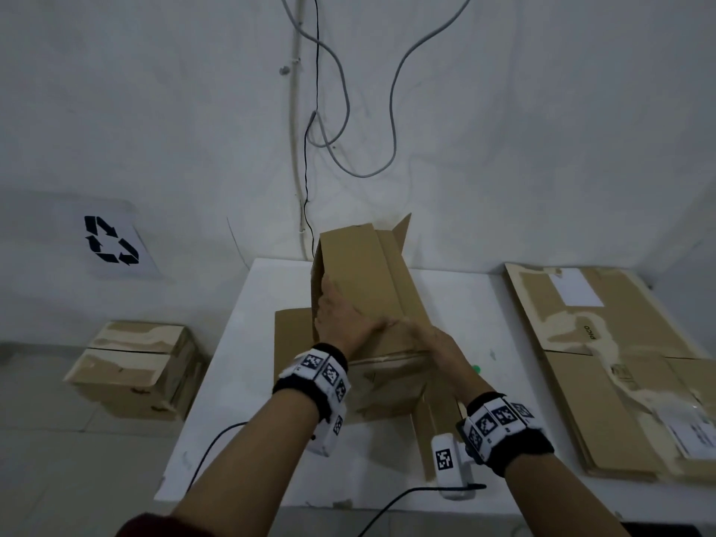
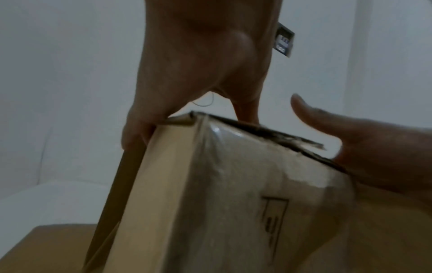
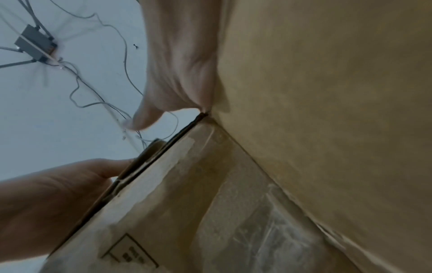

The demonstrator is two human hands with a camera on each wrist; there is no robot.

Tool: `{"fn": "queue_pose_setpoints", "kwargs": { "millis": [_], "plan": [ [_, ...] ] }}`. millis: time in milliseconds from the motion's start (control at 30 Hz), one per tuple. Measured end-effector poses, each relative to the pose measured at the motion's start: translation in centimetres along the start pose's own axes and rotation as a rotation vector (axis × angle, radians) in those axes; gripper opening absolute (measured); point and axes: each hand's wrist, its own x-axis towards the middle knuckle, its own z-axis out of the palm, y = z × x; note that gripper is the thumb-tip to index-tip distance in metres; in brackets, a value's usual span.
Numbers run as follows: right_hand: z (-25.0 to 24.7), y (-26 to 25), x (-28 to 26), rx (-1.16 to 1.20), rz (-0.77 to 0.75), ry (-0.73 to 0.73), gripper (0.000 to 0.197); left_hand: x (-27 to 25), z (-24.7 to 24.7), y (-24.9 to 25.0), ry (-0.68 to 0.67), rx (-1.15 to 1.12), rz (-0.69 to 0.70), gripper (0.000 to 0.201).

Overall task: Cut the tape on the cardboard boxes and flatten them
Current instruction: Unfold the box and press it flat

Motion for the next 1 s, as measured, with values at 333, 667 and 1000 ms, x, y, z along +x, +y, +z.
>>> {"fn": "queue_pose_setpoints", "kwargs": {
  "millis": [333, 667, 1000],
  "plan": [
    [-0.2, 0.6, 1.0, 0.003, -0.007, 0.032, 0.046, -3.0, -5.7, -6.6, 0.149, 0.367, 0.123, 0.054],
    [1.9, -1.7, 2.6, 0.034, 0.008, 0.0, 0.049, -5.2, -3.7, -6.5, -0.067, 0.328, 0.04, 0.037],
    [2.0, -1.9, 4.7, -0.039, 0.012, -0.034, 0.067, 5.2, -3.2, 0.2, -0.211, -0.034, -0.17, 0.088]
  ]
}}
